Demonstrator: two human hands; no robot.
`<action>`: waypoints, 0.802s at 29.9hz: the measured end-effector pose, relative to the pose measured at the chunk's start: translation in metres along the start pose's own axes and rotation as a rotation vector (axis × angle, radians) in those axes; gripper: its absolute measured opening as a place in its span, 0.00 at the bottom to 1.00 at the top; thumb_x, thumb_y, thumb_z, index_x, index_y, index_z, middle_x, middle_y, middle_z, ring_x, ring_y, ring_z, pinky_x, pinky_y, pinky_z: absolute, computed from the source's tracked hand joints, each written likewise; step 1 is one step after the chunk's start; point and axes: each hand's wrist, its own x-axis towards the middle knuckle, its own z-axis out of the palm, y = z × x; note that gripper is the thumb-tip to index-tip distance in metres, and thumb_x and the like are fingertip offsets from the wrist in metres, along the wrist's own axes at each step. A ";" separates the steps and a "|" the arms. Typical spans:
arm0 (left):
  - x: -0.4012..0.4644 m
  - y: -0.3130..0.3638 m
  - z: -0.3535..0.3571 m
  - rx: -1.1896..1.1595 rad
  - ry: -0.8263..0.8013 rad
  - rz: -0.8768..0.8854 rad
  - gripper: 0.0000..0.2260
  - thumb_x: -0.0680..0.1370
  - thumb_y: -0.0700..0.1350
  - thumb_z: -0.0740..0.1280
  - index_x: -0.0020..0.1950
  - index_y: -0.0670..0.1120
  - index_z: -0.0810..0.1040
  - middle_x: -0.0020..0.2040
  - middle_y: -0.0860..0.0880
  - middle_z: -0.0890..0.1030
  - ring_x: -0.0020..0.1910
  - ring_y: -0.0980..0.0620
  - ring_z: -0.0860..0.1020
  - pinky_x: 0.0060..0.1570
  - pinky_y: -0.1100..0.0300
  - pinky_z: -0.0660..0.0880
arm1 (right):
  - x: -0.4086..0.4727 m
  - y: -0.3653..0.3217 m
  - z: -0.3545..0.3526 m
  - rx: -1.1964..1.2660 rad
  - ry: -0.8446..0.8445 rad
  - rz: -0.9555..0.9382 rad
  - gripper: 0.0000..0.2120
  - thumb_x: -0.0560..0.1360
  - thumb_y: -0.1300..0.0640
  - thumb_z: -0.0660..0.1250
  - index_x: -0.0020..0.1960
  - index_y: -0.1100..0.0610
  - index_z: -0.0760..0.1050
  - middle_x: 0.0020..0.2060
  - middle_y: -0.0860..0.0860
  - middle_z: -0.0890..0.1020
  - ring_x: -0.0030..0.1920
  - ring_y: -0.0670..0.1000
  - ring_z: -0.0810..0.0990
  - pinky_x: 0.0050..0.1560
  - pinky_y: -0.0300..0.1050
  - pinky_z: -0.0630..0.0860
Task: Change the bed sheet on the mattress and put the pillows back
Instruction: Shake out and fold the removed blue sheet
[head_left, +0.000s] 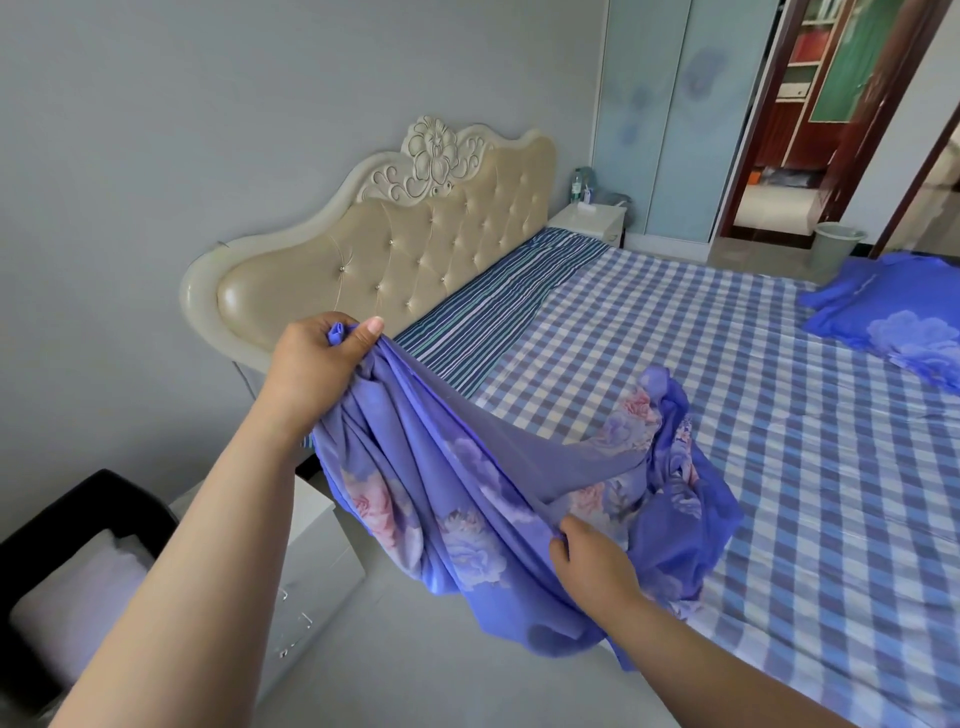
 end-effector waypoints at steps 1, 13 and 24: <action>-0.002 0.001 0.000 0.004 -0.011 0.002 0.18 0.77 0.52 0.67 0.37 0.38 0.75 0.32 0.44 0.72 0.33 0.50 0.68 0.37 0.57 0.68 | 0.002 -0.004 0.000 0.034 0.030 0.002 0.06 0.78 0.56 0.56 0.50 0.56 0.70 0.47 0.55 0.81 0.45 0.59 0.77 0.39 0.46 0.64; -0.011 0.014 0.000 0.032 -0.031 0.011 0.19 0.77 0.52 0.68 0.41 0.36 0.76 0.33 0.43 0.73 0.34 0.50 0.69 0.38 0.57 0.69 | 0.001 -0.003 0.013 0.046 -0.105 -0.058 0.11 0.81 0.54 0.56 0.57 0.58 0.72 0.53 0.57 0.81 0.55 0.59 0.78 0.48 0.46 0.68; -0.018 0.016 -0.009 0.040 -0.041 0.007 0.17 0.77 0.51 0.67 0.40 0.37 0.77 0.34 0.44 0.77 0.34 0.51 0.72 0.37 0.60 0.71 | -0.003 0.024 0.023 0.429 0.095 0.098 0.10 0.79 0.64 0.61 0.58 0.63 0.76 0.64 0.55 0.70 0.60 0.54 0.74 0.56 0.36 0.65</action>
